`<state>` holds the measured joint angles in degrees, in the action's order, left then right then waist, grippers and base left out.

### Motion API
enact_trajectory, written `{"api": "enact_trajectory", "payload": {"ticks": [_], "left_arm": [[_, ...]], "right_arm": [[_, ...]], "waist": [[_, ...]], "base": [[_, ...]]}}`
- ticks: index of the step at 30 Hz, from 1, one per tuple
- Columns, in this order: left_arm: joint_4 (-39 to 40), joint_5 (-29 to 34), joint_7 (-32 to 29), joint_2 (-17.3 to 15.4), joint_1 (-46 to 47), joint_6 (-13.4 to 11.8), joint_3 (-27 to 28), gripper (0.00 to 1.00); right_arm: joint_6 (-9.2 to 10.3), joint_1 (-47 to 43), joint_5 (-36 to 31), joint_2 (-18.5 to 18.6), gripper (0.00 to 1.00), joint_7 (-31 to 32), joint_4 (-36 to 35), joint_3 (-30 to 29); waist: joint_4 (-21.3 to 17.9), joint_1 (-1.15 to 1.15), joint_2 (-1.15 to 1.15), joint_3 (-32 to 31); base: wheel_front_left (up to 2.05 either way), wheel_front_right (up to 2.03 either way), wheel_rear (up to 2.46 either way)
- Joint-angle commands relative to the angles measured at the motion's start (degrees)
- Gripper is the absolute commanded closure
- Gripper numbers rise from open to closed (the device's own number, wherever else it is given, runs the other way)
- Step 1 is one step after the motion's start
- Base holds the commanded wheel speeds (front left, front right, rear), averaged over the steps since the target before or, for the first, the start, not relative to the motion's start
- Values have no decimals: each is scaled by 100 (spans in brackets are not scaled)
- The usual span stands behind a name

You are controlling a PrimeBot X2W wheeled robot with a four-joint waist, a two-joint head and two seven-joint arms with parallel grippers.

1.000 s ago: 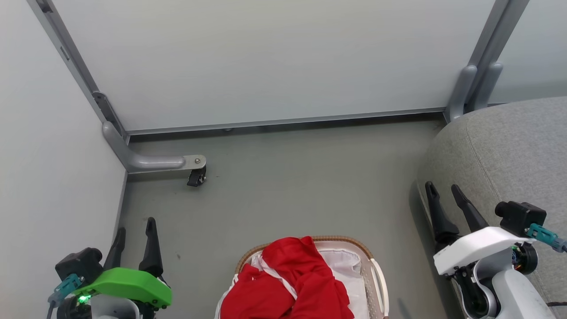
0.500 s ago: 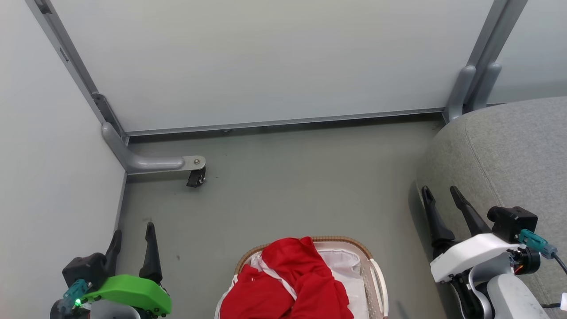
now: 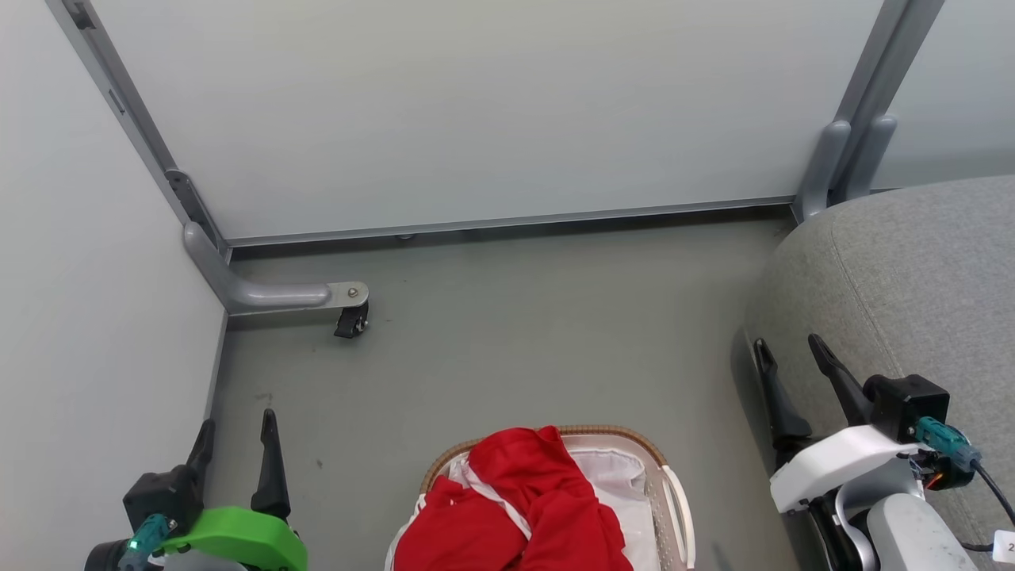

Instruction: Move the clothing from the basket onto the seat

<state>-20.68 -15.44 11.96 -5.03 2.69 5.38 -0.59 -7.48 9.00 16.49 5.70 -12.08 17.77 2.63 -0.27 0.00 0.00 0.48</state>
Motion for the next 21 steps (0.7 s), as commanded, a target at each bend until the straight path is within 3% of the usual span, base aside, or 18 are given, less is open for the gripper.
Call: {"api": "enact_trajectory", "payload": {"ticks": [1, 14, 21], "left_arm": [[56, 160, 58, -5, -71, 31, 22, 0], [66, 725, 202, 84, -196, 156, 91, 0], [21, 959, 280, 126, 8, 194, -27, 0]], "right_arm": [[-2, -34, -139, 6, 0, -48, -8, -38], [-1, -4, -654, -63, 0, -190, 105, -48], [-1, 211, -873, -62, 0, -269, 60, 80]], "waist": [[-1, 0, 0, -7], [-62, 0, 0, -23], [-224, 0, 0, 332]], "base": [[0, 0, 0], [0, 0, 0], [0, 0, 0]]}}
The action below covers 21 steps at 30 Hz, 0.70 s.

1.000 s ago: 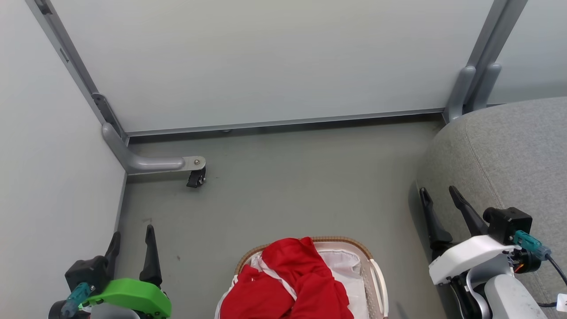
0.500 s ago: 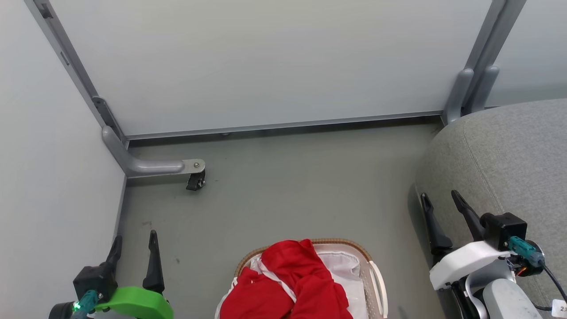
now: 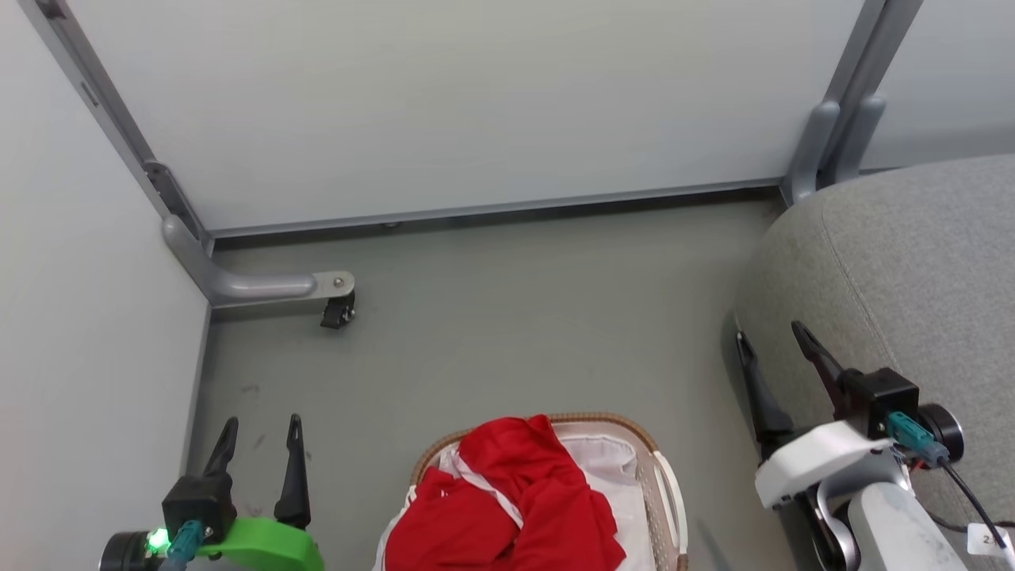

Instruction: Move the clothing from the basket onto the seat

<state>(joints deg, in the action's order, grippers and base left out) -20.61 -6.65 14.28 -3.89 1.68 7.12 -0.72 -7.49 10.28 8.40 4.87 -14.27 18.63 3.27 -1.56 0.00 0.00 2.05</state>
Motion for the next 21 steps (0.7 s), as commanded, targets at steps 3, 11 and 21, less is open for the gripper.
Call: {"api": "enact_trajectory", "payload": {"ticks": [3, 11, 21], "left_arm": [[-14, 210, 70, 22, 287, 28, -105, 0], [-274, 114, 90, -113, 983, 40, -662, 0], [-730, -151, 90, -474, 1830, 43, -1548, 0]], "right_arm": [[0, 255, -172, -6, 0, -73, -106, 57], [1, 737, -210, -110, 0, -101, -387, 158], [1, 1201, -198, -178, 0, -101, -673, 297]], "waist": [[-225, 0, 0, 483], [-620, 0, 0, 1389], [-1049, 0, 0, 2381]], "base": [[0, 0, 0], [0, 0, 0], [0, 0, 0]]}}
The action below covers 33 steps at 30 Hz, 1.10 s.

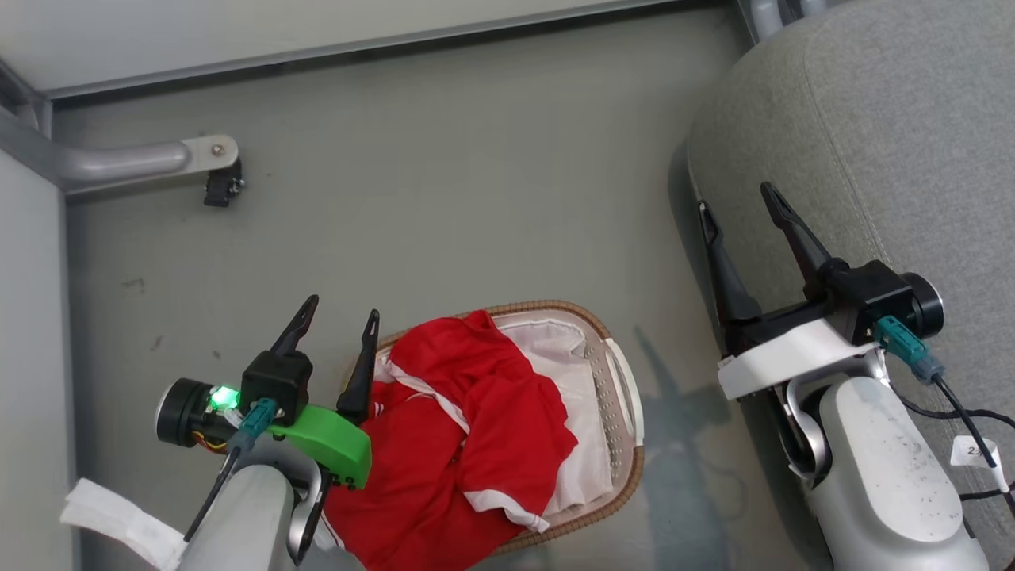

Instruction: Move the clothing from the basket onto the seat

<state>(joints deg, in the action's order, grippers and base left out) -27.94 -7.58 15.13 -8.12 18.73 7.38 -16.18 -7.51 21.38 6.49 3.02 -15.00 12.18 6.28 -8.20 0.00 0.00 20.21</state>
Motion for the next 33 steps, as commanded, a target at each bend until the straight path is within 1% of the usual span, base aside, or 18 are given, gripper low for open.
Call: {"api": "enact_trajectory", "payload": {"ticks": [1, 12, 18, 22, 26, 28, 33], "left_arm": [[-53, -67, 4, -98, 200, 17, -121, 0], [-876, -76, 5, -513, 795, 17, -1013, 0], [-1698, -85, 4, -715, 1179, 17, -1626, 0], [-2445, -132, 5, -668, 1490, 18, -2098, 0], [-3207, -147, -145, -590, 1832, 18, -2615, 0], [-3467, -105, -187, -580, 1996, 17, -2792, 0], [-4045, 2, -468, -513, 2308, 8, -3027, 0]], "right_arm": [[4, 123, -2, 3, 0, -27, -66, 16], [4, 464, 404, -6, 0, -27, -346, 212], [4, 514, 581, -6, 0, -27, -397, 319], [4, 502, 683, -6, 0, -27, -374, 395], [4, 465, 766, -1, 0, -27, -366, 541], [4, 473, 798, -3, 0, -27, -378, 586], [4, 495, 852, -3, 0, -27, -369, 631]], "waist": [[-419, 0, 0, 662], [-734, 0, 0, 1518], [-894, 0, 0, 1867], [-972, 0, 0, 2025], [-1057, 0, 0, 2134], [-1083, 0, 0, 2183], [-1101, 0, 0, 2273]], "base": [[0, 0, 0], [0, 0, 0], [0, 0, 0], [0, 0, 0], [0, 0, 0], [0, 0, 0], [0, 0, 0]]}}
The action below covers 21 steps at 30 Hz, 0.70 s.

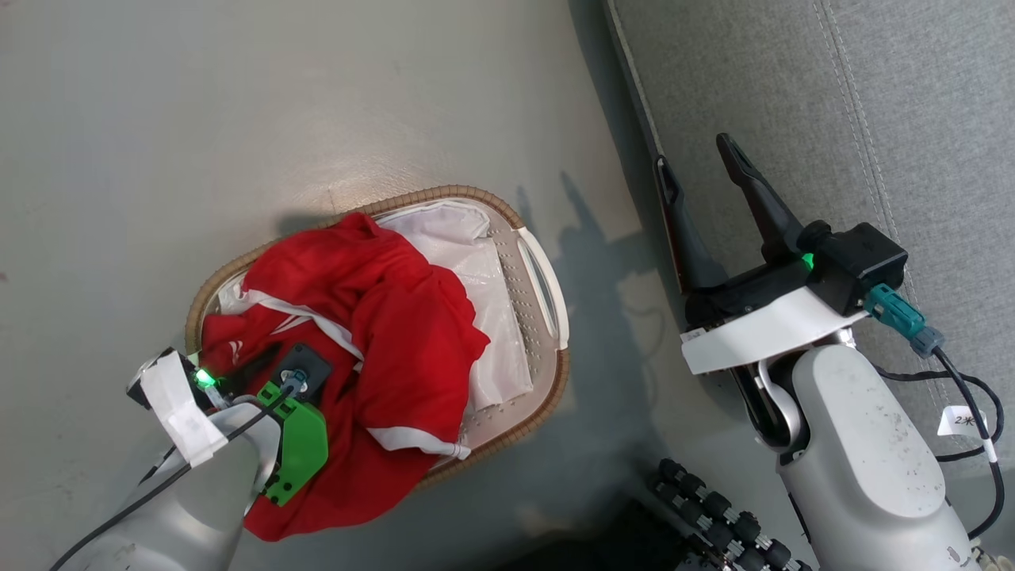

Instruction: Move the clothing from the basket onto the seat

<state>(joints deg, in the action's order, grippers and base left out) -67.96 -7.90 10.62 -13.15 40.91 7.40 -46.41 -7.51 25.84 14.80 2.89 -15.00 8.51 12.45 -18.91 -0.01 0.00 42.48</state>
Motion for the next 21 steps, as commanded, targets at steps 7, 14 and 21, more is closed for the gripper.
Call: {"api": "enact_trajectory", "payload": {"ticks": [7, 14, 21], "left_arm": [[-421, 183, -454, 30, 251, 9, -312, 0], [-520, -41, -759, 96, 101, 13, -504, 100], [-358, -493, -283, 296, -164, 14, -642, 100]], "right_arm": [[4, 90, 78, 10, 0, -27, -31, 47], [4, 117, 94, 11, 0, -27, 22, 58], [4, -34, 23, 12, 0, -27, 145, -1]], "waist": [[-38, 1, 0, 151], [-25, 1, 0, 85], [84, 1, 0, -470]], "base": [[0, 0, 0], [0, 0, 0], [0, 0, 0]]}}
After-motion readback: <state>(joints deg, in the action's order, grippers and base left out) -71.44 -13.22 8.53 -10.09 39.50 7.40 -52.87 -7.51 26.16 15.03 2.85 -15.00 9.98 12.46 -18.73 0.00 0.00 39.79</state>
